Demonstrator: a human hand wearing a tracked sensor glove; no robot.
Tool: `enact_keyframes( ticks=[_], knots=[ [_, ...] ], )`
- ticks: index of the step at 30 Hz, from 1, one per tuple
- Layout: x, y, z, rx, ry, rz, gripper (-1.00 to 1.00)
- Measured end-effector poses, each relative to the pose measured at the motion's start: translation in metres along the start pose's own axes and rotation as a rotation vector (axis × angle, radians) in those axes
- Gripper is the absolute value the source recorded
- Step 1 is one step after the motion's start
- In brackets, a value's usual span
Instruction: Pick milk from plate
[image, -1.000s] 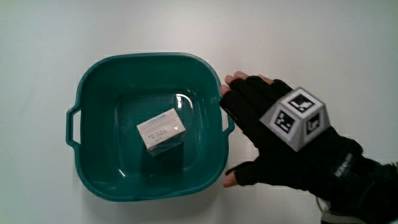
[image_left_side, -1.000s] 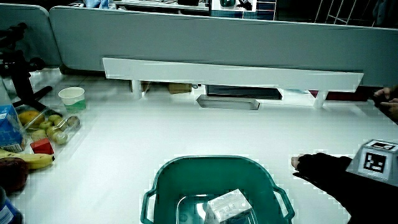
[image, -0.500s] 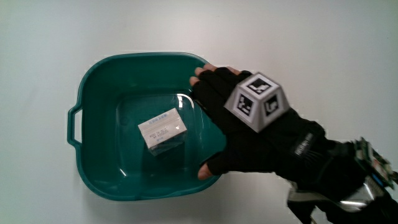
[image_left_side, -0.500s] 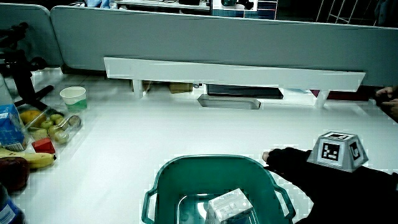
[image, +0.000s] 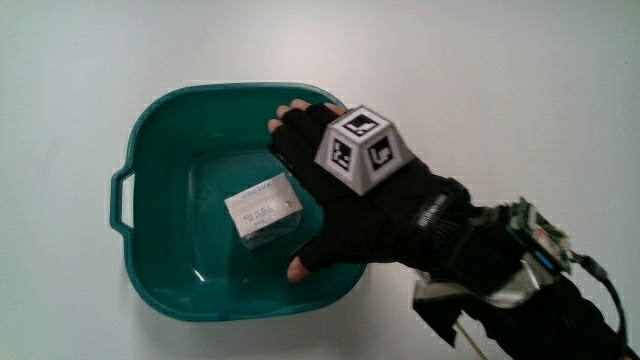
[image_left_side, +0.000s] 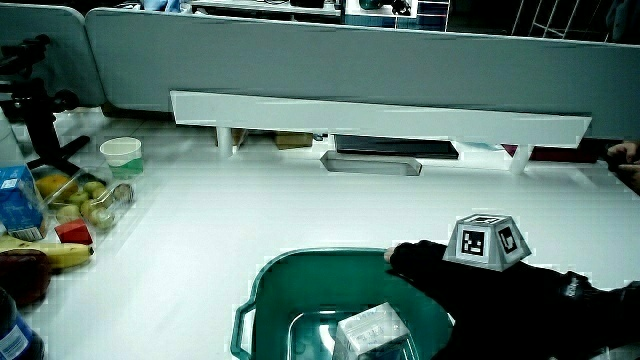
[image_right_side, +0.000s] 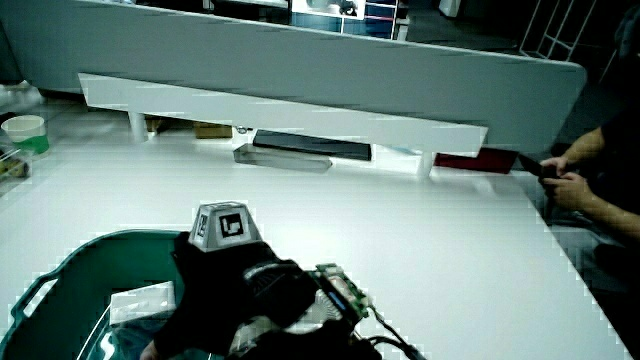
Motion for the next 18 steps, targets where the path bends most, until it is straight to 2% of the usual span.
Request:
enact_keyframes(
  ticks=[10,14,18],
  knots=[
    [-0.0100,0.0048,0.0057,0.012,0.002,0.055,0.00],
    [-0.0106,0.0041,0.0067,0.052,0.000,0.068,0.00],
    [-0.0108,0.0027,0.0079,0.089,0.008,0.091,0.11]
  ],
)
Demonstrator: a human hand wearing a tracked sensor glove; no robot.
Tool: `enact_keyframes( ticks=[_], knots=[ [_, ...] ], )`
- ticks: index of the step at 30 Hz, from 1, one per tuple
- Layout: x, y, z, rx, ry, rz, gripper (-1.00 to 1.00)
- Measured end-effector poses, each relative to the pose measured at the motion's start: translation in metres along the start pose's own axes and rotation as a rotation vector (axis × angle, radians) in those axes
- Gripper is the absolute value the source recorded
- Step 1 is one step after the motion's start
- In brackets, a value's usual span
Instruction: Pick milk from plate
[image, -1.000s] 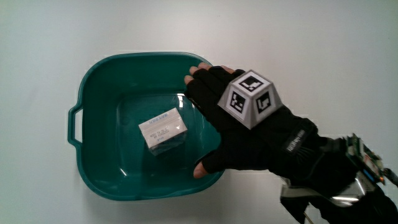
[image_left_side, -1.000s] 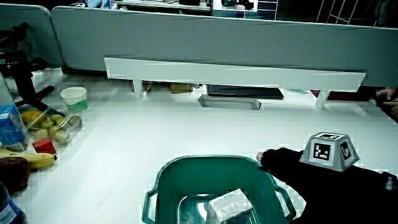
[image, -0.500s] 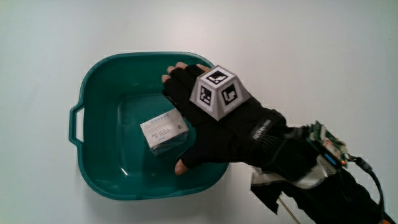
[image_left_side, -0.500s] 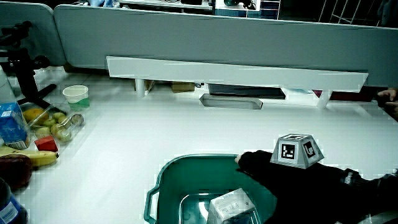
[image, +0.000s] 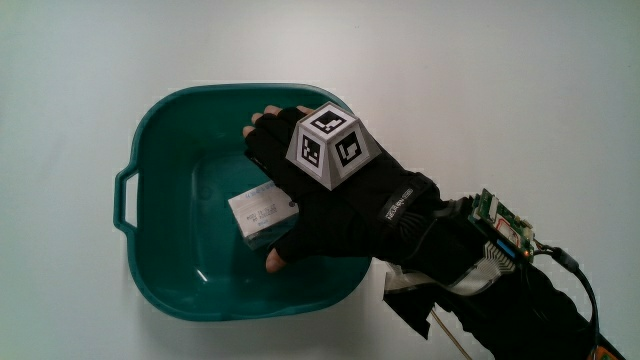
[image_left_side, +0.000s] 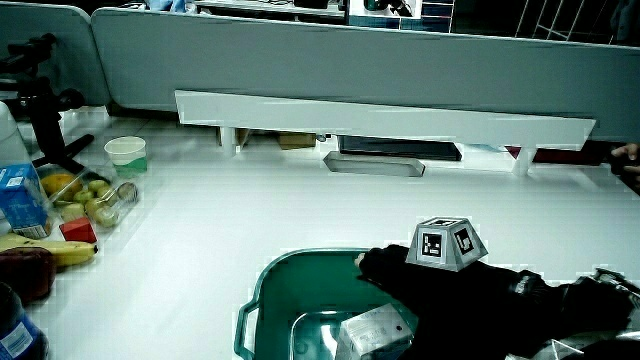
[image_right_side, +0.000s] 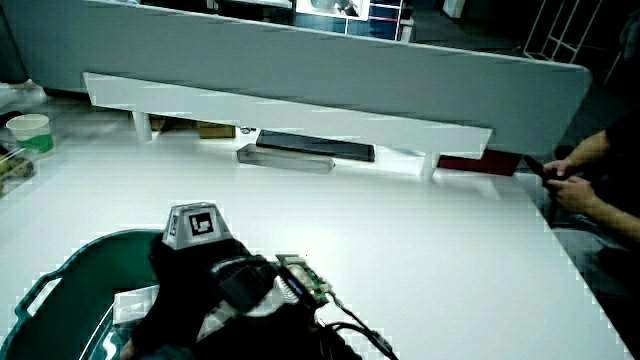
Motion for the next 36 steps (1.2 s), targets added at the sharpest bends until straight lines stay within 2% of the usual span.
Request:
enact_keyframes(
  ticks=[3,11,15,16,20,26,33,36],
  knots=[
    [-0.0005,0.0013,-0.0007,0.004,-0.006,0.003,0.19],
    [-0.0026,0.0010,0.0004,0.057,0.003,0.033,0.41],
    [-0.0022,0.0034,-0.0042,0.062,-0.004,0.039,0.51],
    [-0.0016,0.0040,-0.0046,0.061,0.009,0.048,0.54],
    [-0.0055,0.0016,-0.0033,0.090,-0.015,0.066,0.65],
    [-0.0045,0.0023,-0.0045,0.090,-0.016,0.078,0.81],
    [-0.0082,0.0024,-0.0035,0.093,-0.045,0.087,1.00],
    [-0.0098,0.0005,-0.0020,0.104,-0.046,0.095,1.00]
  ],
)
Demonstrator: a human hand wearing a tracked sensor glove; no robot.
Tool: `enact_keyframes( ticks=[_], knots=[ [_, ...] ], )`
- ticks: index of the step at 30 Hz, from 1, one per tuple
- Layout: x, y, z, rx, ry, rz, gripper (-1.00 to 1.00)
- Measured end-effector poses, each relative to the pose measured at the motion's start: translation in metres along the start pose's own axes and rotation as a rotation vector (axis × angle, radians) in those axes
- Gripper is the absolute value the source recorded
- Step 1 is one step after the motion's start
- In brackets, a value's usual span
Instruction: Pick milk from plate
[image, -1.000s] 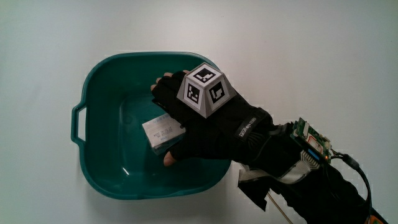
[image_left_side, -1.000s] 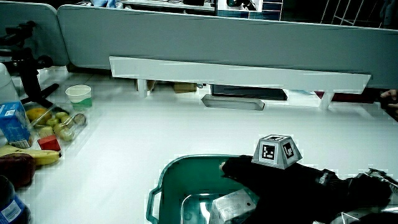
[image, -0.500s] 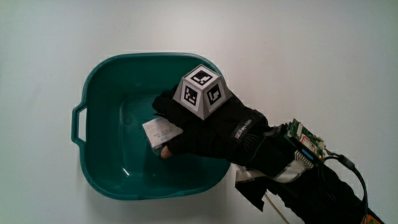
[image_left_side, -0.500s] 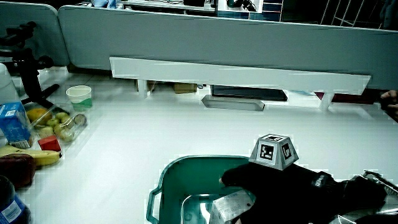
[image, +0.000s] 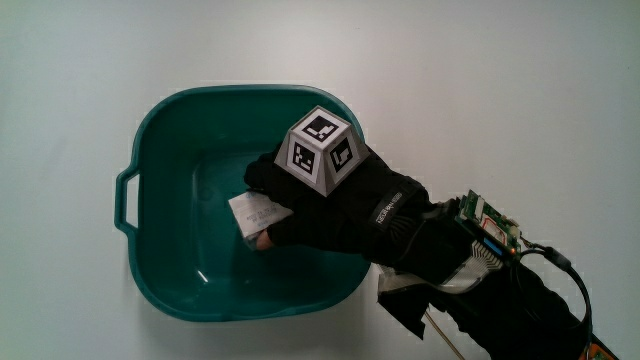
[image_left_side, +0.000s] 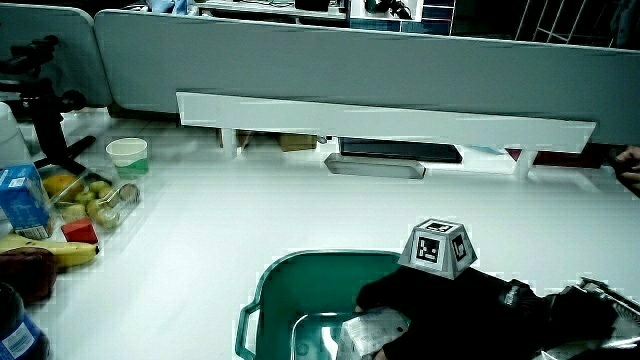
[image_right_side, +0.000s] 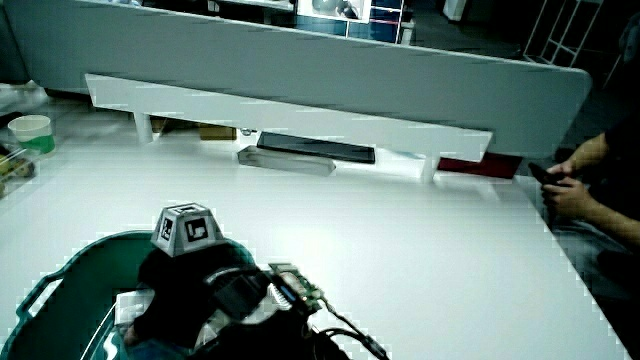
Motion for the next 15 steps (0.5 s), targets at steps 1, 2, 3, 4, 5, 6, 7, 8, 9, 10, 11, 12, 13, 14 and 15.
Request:
enact_keyframes(
  ticks=[1,2,3,4,5,6,7,8,9,10,11,12,13,14,15],
  knots=[
    [0.000,0.000,-0.001,-0.003,-0.004,0.001,1.00],
    [-0.001,0.000,0.000,-0.003,0.004,0.005,1.00],
    [-0.002,0.000,0.001,0.002,0.004,0.004,1.00],
    [-0.002,0.000,0.001,0.002,-0.002,0.004,1.00],
    [-0.004,-0.001,0.003,-0.001,0.001,0.009,1.00],
    [-0.005,-0.002,0.004,0.009,-0.007,0.008,1.00],
    [-0.005,-0.003,0.005,0.010,-0.006,0.013,1.00],
    [-0.005,-0.003,0.005,0.014,-0.007,0.013,1.00],
    [-0.005,-0.004,0.007,0.015,0.000,0.019,1.00],
    [-0.006,-0.006,0.009,0.022,-0.003,0.019,1.00],
    [-0.005,-0.006,0.009,0.024,0.002,0.018,1.00],
    [-0.003,-0.007,0.009,0.021,0.013,0.023,1.00],
    [-0.005,-0.010,0.014,0.034,0.004,0.023,1.00],
    [-0.004,-0.011,0.015,0.036,0.003,0.019,1.00],
    [-0.005,-0.013,0.018,0.039,0.001,0.021,1.00]
  ],
)
